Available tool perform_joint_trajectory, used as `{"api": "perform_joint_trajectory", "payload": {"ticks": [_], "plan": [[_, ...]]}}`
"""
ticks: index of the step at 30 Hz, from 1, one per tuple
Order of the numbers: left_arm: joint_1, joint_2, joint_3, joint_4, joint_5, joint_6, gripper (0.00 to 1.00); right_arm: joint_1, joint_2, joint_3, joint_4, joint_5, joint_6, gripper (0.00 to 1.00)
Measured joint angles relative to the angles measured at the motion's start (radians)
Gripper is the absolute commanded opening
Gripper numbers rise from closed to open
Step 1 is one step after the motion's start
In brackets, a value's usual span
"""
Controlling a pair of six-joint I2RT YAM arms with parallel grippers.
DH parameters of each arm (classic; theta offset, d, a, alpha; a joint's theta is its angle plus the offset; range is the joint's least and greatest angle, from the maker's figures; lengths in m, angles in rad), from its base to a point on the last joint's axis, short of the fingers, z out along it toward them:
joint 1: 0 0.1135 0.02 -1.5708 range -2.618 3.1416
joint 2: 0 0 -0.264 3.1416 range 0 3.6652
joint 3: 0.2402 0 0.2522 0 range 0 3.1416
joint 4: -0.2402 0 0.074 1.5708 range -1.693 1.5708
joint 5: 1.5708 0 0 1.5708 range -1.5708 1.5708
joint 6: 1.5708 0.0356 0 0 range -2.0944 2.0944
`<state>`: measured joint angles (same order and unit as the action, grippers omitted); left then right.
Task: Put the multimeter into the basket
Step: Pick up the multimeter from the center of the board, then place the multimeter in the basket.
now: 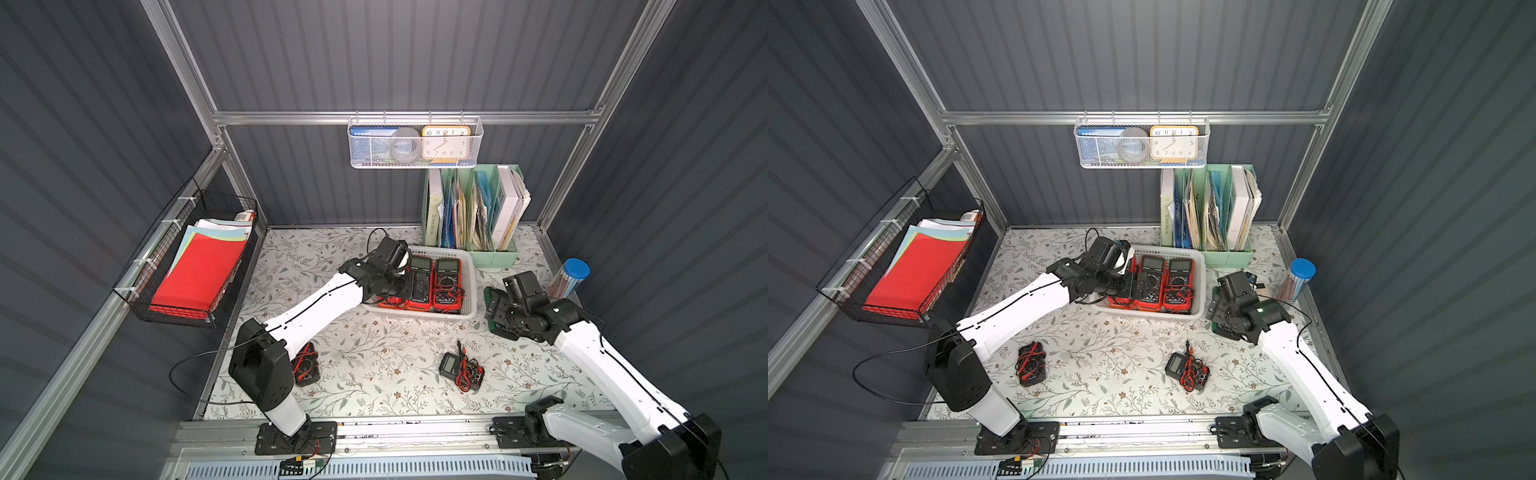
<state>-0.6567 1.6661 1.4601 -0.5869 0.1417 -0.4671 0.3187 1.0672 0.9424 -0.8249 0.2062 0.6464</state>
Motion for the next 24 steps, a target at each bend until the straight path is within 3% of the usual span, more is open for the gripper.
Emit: {"api": "perform_joint_trajectory", "payload": {"ticks": [7,18,24], "plan": [[0.000,0.028,0.031,0.001,-0.011,-0.010,0.99,0.009,0.067,0.153,-0.003,-0.034,0.000,0.49],[0.001,0.043,0.097,-0.007,-0.052,-0.045,0.99,0.118,0.417,0.354,0.089,-0.054,0.015,0.50],[0.001,0.042,0.097,-0.007,-0.069,-0.055,0.99,0.127,0.563,0.415,0.137,-0.032,0.019,0.54]]}}
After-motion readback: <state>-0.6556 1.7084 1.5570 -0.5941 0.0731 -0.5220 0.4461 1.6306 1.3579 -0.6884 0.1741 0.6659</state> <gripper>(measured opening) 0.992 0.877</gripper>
